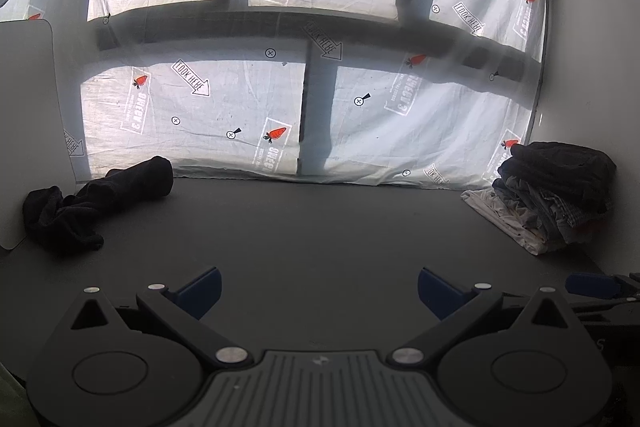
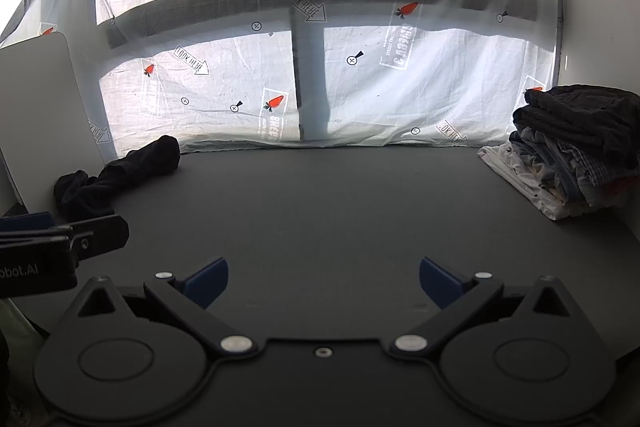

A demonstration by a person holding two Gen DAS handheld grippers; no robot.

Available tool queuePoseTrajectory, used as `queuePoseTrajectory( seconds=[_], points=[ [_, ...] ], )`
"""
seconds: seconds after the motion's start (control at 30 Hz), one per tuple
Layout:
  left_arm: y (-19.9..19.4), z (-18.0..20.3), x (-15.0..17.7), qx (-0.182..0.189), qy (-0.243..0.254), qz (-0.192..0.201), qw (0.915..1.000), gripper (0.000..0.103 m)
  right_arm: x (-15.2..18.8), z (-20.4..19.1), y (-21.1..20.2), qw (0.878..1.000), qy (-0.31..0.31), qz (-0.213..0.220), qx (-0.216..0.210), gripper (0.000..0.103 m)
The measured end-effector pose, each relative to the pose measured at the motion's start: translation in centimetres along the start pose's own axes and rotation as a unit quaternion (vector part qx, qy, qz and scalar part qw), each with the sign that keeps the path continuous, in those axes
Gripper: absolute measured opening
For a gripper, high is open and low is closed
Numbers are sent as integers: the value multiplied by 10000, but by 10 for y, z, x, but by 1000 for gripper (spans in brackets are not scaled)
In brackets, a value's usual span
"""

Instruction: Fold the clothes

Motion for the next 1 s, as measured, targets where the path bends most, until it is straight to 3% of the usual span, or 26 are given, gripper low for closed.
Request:
queuePoseTrajectory(
  seconds=[1.0],
  points=[
    [-2, -4, 3, 82, -87, 21, 9999, 103, -3, -2, -4, 10000, 35, 42, 25, 103]
  ],
)
Point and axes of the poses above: each gripper's, at about its wrist camera, not at the fingertips, and y roughly the way its jaws point, z to its right, x to its underside, the point moved 7 cm from there along y, roughly the way its jaws point, and after that the axes turned 1 degree about -x, right-handed, at the moved point
